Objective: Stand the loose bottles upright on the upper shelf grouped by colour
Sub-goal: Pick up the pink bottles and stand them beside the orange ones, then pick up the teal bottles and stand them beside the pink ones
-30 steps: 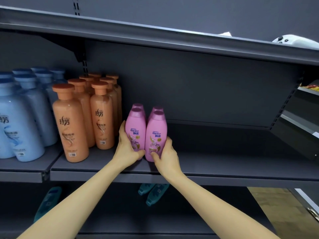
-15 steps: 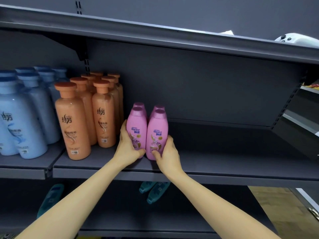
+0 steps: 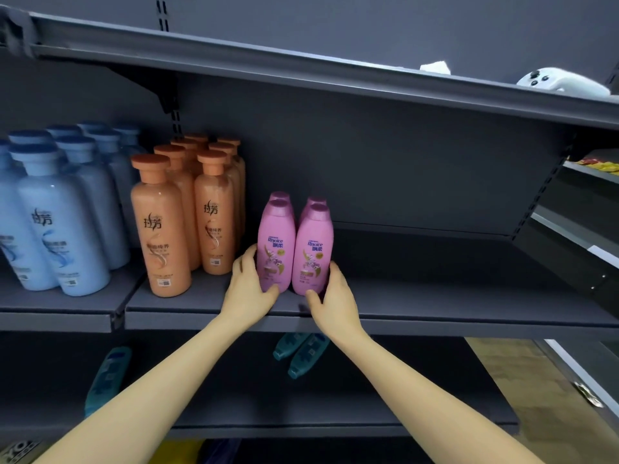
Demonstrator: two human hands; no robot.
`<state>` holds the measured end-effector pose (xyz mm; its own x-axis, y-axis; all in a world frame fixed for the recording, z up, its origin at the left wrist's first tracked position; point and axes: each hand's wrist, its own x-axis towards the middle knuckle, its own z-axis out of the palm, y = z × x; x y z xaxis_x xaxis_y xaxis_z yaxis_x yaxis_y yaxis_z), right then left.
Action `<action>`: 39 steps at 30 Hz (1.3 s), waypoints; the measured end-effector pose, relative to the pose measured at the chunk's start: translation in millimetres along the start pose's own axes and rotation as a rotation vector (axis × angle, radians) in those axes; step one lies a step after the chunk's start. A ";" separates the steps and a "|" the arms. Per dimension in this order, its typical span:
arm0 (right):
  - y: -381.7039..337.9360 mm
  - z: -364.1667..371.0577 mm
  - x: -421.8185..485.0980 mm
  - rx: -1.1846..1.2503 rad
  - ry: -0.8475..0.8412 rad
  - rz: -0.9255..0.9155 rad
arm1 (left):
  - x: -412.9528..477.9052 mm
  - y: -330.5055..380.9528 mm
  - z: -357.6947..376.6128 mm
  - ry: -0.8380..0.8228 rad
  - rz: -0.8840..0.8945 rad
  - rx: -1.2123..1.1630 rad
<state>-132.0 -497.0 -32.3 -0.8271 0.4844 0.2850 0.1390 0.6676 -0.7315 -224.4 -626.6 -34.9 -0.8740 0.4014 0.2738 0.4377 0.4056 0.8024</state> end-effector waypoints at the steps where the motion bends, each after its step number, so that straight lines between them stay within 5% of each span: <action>1: -1.4 0.6 -4.6 -0.011 0.003 0.008 | -3.9 0.4 -2.6 -0.002 -0.006 0.015; 22: -68.6 68.0 -114.9 -0.271 -0.191 0.192 | -107.2 -54.2 -88.2 -0.215 0.106 0.397; 39: -60.1 115.9 -187.2 -0.388 -0.397 0.303 | -176.0 -114.1 -98.6 -0.331 0.041 0.490</action>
<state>-48.6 -693.3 -113.5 -0.8490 0.4868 -0.2056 0.5241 0.7262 -0.4448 -141.3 -824.5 -122.4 -0.7763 0.6279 0.0561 0.5851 0.6845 0.4349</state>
